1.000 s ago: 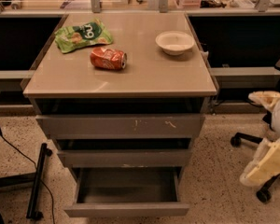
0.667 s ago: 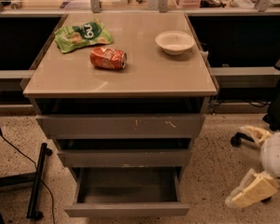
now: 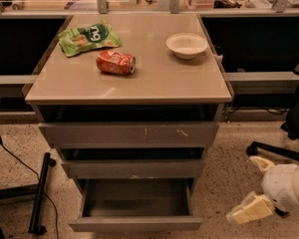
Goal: Close bottom drawer
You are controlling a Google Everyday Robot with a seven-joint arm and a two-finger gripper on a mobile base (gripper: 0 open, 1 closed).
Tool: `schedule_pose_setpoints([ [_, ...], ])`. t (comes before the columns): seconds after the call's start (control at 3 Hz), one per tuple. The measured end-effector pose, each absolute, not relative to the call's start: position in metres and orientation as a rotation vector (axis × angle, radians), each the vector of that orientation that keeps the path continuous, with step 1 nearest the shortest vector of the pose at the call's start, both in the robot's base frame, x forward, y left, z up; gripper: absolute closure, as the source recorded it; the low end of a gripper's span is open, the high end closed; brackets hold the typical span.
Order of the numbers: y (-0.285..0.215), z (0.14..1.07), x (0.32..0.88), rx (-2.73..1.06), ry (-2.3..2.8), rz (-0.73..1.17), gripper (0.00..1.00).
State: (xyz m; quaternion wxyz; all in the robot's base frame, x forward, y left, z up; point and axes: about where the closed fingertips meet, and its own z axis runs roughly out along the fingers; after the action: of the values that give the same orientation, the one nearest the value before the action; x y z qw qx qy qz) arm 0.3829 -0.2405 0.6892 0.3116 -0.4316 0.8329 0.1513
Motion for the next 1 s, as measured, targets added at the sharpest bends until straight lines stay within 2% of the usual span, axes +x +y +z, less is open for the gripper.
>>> schedule_pose_setpoints([
  [0.33, -0.228, 0.688, 0.390, -1.159, 2.203, 0.416, 0.00],
  [0.67, -0.237, 0.662, 0.385, -1.070, 2.240, 0.474, 0.00],
  [1.0, -0.234, 0.609, 0.388, -0.987, 2.267, 0.580, 0.00],
])
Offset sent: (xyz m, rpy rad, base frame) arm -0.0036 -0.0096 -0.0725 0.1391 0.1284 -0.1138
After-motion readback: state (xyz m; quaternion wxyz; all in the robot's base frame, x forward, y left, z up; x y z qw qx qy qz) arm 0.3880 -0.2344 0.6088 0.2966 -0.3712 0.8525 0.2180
